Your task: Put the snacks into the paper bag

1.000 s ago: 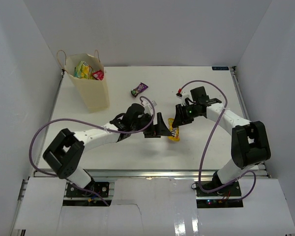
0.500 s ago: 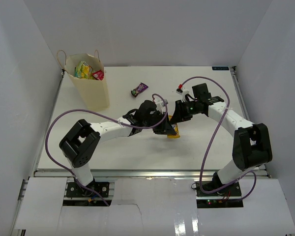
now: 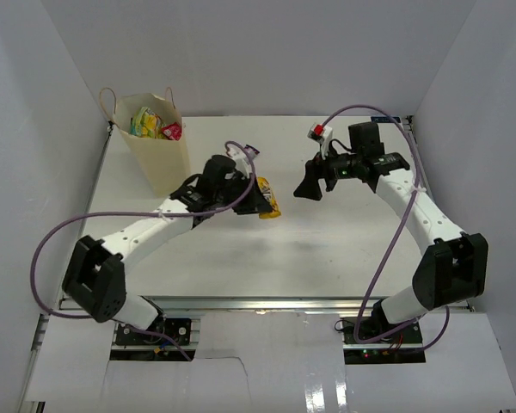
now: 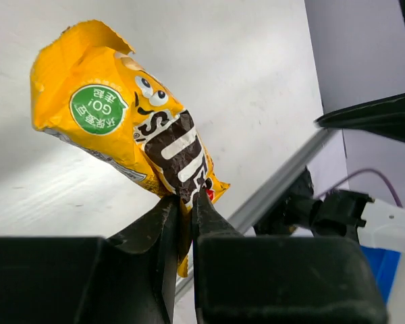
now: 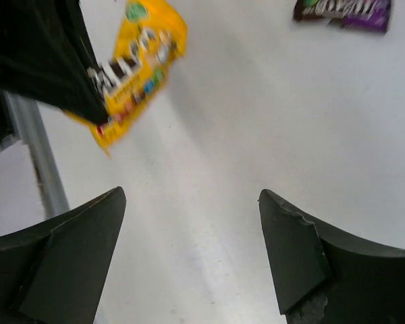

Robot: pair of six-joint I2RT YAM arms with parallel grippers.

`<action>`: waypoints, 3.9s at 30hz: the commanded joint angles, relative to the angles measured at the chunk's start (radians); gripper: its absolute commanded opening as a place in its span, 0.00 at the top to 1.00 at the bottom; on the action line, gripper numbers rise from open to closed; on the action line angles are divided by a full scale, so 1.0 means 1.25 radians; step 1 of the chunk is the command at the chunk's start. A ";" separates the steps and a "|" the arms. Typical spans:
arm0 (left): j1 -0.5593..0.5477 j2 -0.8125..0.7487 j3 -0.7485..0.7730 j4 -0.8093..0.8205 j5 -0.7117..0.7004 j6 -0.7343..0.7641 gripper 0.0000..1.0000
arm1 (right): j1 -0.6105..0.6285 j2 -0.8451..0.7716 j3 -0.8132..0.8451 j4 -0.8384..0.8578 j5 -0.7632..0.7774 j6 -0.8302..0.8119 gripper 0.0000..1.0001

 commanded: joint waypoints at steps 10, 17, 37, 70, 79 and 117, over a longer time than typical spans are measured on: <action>0.444 -0.200 0.348 -0.356 -0.038 0.253 0.88 | -0.027 -0.039 0.048 -0.004 -0.109 -0.239 0.14; 0.528 -0.023 0.591 -0.396 -0.118 0.268 0.87 | -0.038 -0.041 0.022 -0.004 -0.099 -0.238 0.14; 0.556 0.165 0.627 -0.420 -0.151 0.282 0.46 | -0.081 0.063 0.046 0.018 -0.087 -0.143 0.15; 0.556 -0.873 -0.079 -0.464 -0.230 0.064 0.02 | 0.190 0.870 0.785 0.382 0.609 0.640 0.20; 0.556 -0.874 -0.080 -0.473 -0.213 0.036 0.02 | 0.234 0.910 0.750 0.420 0.638 0.633 0.39; 0.129 -0.555 -0.568 0.294 -0.074 -0.360 0.02 | 0.265 0.146 -0.067 0.220 -0.264 -0.023 0.90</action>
